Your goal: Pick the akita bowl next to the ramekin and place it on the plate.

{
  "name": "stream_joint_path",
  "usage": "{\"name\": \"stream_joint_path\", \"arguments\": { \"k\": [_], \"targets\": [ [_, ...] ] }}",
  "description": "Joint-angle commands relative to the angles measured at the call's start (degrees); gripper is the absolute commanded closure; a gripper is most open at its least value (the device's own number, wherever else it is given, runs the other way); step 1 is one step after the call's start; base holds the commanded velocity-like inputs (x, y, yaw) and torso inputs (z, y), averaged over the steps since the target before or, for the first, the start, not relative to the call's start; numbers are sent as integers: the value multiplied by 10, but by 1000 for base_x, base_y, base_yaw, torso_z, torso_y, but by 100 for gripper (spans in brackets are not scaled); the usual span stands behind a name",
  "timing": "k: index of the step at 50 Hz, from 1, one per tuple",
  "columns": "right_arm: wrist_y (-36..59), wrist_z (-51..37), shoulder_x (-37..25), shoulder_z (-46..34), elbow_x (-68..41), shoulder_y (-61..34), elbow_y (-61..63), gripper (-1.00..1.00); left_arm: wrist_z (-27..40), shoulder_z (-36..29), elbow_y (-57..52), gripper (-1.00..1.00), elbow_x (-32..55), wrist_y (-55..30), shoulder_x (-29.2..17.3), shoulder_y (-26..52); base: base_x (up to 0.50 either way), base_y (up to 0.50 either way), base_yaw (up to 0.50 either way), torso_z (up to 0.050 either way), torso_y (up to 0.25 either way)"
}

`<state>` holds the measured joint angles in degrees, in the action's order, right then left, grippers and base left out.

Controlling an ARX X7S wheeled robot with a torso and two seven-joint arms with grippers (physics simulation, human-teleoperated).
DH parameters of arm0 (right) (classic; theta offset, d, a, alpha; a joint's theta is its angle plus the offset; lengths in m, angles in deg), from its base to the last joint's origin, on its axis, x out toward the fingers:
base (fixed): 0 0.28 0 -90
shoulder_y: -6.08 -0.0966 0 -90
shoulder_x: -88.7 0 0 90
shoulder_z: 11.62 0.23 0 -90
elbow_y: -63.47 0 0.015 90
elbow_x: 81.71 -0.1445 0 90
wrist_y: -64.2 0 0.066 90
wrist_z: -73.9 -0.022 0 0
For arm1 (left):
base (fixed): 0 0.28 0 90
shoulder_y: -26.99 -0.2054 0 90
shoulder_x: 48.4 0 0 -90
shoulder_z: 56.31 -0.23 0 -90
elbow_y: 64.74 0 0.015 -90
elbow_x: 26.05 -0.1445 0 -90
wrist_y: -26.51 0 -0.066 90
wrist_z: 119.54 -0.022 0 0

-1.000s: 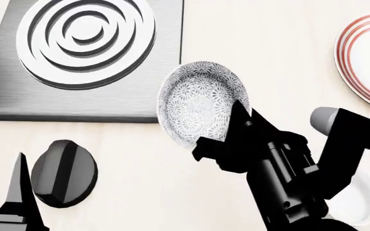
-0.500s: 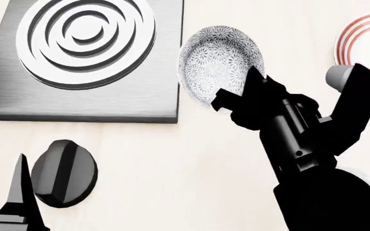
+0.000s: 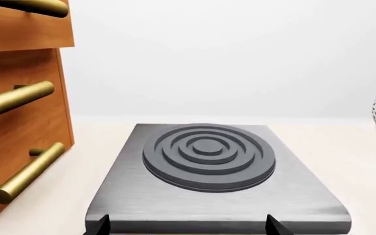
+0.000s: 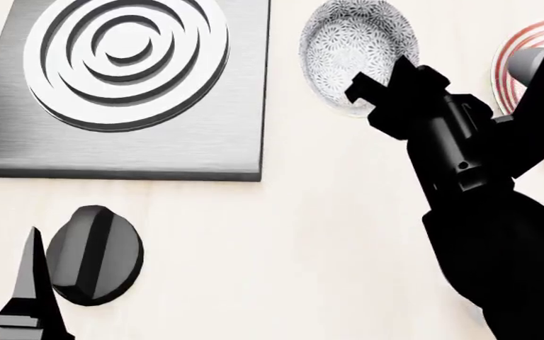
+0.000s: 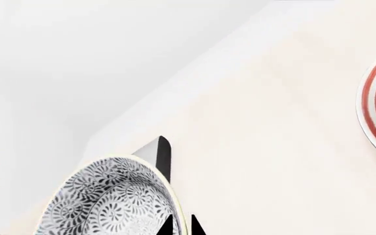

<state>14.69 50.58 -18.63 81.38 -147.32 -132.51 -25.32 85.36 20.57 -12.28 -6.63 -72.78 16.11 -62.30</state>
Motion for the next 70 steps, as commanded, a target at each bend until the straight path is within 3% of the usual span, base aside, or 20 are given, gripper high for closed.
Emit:
{"name": "stream_joint_path", "arguments": {
  "k": [1,34,70],
  "targets": [
    [-12,25,7,15,19,-30,-38,100,-12,13,4,-100,-10,2,11,0,0,0,0,0,20],
    [-15,-26,-46,82,-16,-35,-15,100,-8,10,7,-100,-9,7,8,0,0,0,0,0,0],
    [-3,-27,-101,72,27,-146,-212,100,-6,9,9,-100,-3,7,3,4,0,0,0,0,1]
  ]
}}
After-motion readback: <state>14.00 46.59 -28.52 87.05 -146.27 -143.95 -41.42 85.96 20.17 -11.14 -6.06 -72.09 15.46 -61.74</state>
